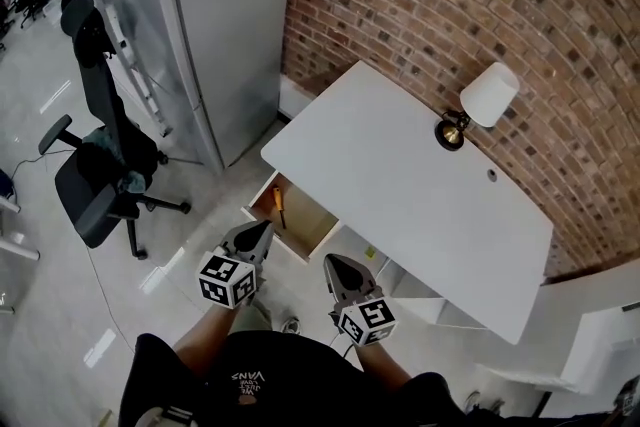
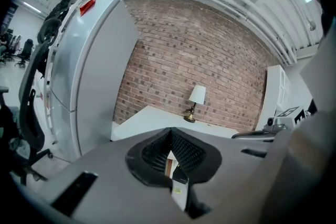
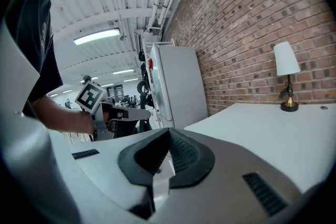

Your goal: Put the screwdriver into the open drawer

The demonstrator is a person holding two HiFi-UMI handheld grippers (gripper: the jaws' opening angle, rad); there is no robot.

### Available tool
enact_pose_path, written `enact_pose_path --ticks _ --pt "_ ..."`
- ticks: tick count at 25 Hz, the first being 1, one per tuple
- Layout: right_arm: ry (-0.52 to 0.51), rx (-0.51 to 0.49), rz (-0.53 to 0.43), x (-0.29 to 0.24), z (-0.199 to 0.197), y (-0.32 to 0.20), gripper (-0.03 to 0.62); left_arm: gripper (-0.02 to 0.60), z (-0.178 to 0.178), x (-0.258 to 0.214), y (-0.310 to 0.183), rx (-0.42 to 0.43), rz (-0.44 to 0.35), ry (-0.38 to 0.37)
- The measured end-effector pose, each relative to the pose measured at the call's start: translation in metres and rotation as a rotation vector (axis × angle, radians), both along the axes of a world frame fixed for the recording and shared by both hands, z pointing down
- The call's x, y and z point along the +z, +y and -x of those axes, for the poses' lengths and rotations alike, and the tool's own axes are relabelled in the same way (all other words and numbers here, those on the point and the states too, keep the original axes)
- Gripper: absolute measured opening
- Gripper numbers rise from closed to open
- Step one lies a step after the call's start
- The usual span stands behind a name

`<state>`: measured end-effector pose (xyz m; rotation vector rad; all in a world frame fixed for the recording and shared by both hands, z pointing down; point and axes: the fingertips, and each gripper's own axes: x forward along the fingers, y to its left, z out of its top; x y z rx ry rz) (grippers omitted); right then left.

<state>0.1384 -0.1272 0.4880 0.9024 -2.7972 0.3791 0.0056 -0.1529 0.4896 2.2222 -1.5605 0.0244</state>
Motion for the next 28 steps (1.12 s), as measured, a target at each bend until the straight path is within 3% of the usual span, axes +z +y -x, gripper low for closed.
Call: enact_pose_path --ticks 13,28 --pt "-0.084 -0.018 -0.094 -0.054 -0.009 0.027 -0.006 0.008 -0.027 -0.066 0.049 0.012 -0.108 -0.044" --pt "-0.074 -0.021 -0.153 -0.074 -0.015 0.025 -0.006 0.008 -0.033 -0.076 0.073 -0.024 -0.132 -0.081"
